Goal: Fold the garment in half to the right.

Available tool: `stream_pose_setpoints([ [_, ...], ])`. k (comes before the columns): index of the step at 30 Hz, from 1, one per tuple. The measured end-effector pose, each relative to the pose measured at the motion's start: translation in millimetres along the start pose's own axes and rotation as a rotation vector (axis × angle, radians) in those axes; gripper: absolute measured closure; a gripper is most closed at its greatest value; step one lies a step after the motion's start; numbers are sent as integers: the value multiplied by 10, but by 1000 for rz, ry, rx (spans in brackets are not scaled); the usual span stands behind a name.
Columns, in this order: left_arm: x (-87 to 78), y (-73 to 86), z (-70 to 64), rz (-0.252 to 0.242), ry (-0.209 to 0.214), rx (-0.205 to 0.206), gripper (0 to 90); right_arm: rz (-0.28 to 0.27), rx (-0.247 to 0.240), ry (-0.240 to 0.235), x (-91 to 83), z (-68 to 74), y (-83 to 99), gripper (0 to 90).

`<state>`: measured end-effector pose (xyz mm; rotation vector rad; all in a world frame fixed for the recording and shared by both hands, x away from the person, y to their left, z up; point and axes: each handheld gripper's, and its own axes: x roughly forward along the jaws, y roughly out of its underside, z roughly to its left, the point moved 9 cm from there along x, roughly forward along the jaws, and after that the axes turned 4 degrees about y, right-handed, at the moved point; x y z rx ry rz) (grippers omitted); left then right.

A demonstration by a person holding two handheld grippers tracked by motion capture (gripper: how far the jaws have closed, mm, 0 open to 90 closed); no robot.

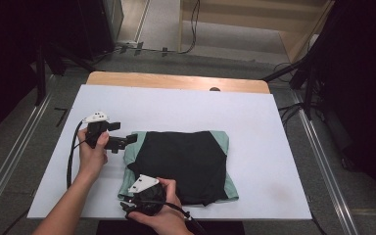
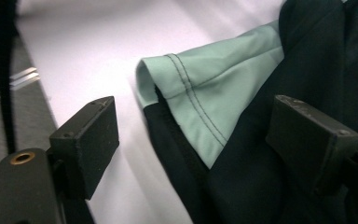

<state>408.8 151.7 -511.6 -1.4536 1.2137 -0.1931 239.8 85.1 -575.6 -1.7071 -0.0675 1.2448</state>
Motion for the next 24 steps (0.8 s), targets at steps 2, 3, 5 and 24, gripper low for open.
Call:
stream_pose_setpoints([
  [2,4,9,7,6,-9,0,32,8,-13,56,11,-10,4,187],
  [3,6,10,5,6,-7,-1,42,9,-25,83,16,-14,7,198],
  [5,1,11,8,8,-8,0,42,11,-25,106,19,-25,8,199],
  [24,-18,1,-28,6,-9,3,42,57,8,158,32,-97,30,54],
])
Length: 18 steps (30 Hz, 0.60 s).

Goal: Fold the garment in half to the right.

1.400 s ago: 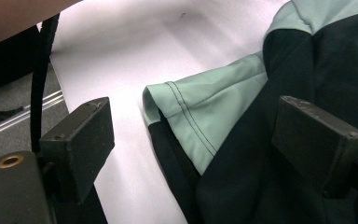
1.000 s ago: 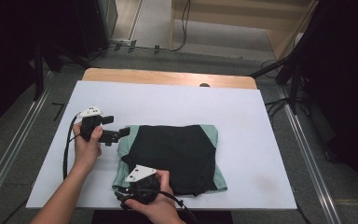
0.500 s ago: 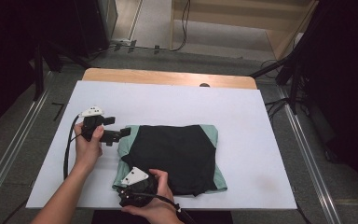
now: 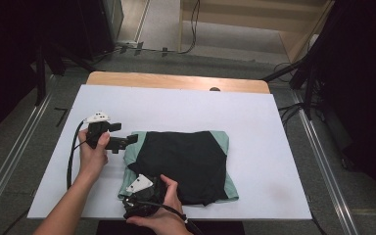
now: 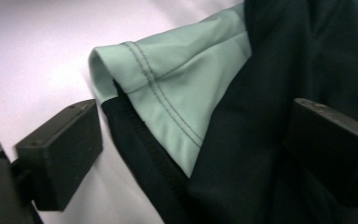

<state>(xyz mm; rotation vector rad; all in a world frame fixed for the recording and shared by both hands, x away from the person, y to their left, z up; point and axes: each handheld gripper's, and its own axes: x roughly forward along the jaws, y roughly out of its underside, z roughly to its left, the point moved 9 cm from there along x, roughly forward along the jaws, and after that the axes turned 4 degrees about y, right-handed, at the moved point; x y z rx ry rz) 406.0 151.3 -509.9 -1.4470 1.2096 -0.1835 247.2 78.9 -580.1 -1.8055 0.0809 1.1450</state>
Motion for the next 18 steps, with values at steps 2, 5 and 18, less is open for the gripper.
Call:
stream_pose_setpoints([
  [2,-15,1,7,2,-3,2,42,-8,2,2,-10,-8,-3,118],
  [5,-33,2,30,-1,-8,-2,43,-36,6,6,-33,-12,-14,300],
  [18,-33,18,46,1,-2,-22,43,-97,89,-95,-97,-213,4,804],
])
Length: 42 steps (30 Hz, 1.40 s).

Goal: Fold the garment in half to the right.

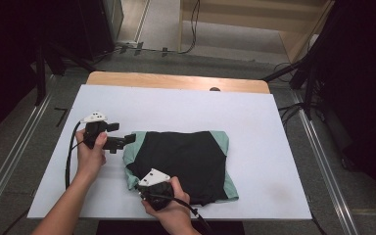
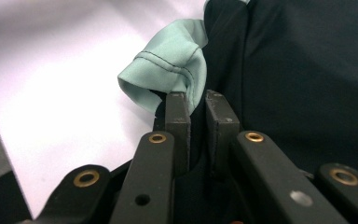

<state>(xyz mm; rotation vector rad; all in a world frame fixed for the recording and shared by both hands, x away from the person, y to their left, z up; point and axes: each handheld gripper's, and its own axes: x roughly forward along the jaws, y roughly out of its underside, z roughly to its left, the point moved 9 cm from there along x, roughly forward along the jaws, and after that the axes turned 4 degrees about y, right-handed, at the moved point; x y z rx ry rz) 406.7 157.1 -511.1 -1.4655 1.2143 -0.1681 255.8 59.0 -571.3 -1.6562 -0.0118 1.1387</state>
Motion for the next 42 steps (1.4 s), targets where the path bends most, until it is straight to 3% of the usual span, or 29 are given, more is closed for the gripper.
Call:
stream_pose_setpoints([
  [3,33,31,23,21,3,-28,43,-33,10,-5,-58,-25,-4,803],
  [8,143,112,65,72,7,-93,43,-38,4,-7,-92,-41,27,801],
  [18,342,263,27,170,12,-146,68,-42,9,-23,-109,-54,51,799],
  [21,407,319,22,205,-7,-170,155,-38,5,-24,-104,-52,53,799],
  [23,427,323,-4,213,-17,-161,176,-34,0,-25,-101,-49,55,799],
  [27,442,327,-37,231,-32,-159,348,-36,-13,-26,-96,-31,53,799],
  [29,438,317,-62,224,-12,-156,482,-39,-14,-26,-98,-29,50,798],
  [31,424,289,-92,214,8,-149,700,-41,-10,-29,-103,-26,47,799],
  [33,409,258,-115,210,16,-132,791,-43,-10,-29,-110,-27,41,799],
  [36,385,227,-132,207,14,-101,828,-52,-8,-30,-134,-14,16,799],
  [42,288,165,-98,175,-2,-88,838,-77,-15,-32,-166,10,-61,799],
])
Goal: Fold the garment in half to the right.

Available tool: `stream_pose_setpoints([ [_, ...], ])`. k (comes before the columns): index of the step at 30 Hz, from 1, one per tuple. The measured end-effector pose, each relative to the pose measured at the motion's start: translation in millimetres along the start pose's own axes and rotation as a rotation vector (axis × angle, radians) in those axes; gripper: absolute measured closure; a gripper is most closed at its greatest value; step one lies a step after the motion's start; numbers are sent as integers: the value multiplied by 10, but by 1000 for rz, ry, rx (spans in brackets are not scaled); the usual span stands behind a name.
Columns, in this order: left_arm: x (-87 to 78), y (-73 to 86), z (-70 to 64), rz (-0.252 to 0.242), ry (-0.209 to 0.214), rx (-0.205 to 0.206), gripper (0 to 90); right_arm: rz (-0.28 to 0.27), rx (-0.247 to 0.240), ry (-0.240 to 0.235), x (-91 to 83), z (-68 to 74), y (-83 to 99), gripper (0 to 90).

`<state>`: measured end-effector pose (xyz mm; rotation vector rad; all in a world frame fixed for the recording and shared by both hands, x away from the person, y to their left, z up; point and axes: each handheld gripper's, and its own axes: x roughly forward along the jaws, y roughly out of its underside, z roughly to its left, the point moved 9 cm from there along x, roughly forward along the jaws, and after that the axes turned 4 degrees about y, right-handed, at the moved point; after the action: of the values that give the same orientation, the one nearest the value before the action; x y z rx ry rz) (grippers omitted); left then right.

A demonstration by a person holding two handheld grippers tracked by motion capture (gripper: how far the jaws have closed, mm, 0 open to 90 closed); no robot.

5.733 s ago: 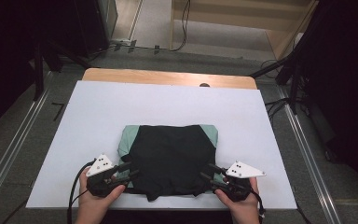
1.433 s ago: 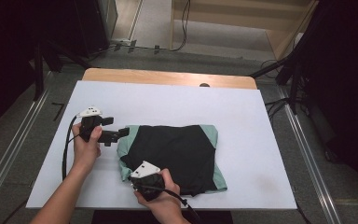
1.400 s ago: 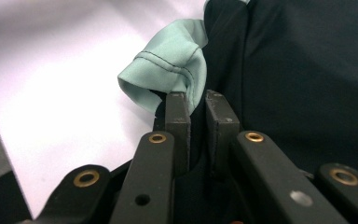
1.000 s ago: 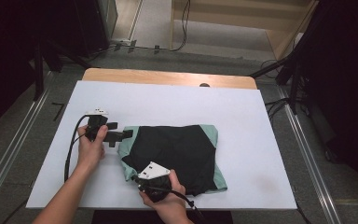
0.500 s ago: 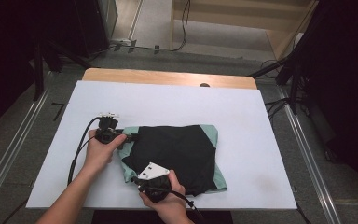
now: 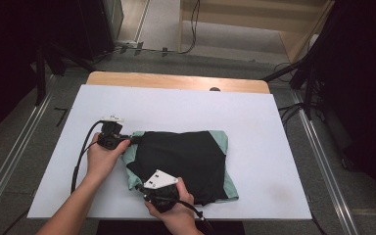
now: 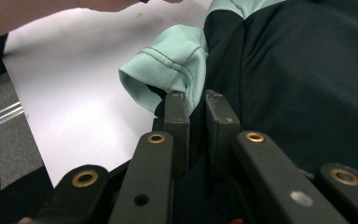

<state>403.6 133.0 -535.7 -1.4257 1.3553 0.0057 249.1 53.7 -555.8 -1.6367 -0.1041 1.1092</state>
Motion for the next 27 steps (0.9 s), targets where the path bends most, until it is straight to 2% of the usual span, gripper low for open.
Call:
stream_pose_setpoints([
  [10,-242,-83,101,-58,-28,-6,840,-52,-14,-7,6,81,-188,799],
  [13,-312,-116,105,-82,-32,9,840,-69,-19,-9,-3,93,-241,799],
  [16,-364,-155,85,-105,-29,13,840,-85,-16,-9,-25,104,-280,799],
  [20,-394,-189,54,-109,-13,21,840,-101,-23,-9,-68,98,-305,798],
  [22,-399,-203,38,-116,-6,3,839,-108,-27,-7,-89,89,-314,799],
  [27,-407,-241,-22,-121,-9,-2,839,-124,-32,10,-165,63,-327,799],
])
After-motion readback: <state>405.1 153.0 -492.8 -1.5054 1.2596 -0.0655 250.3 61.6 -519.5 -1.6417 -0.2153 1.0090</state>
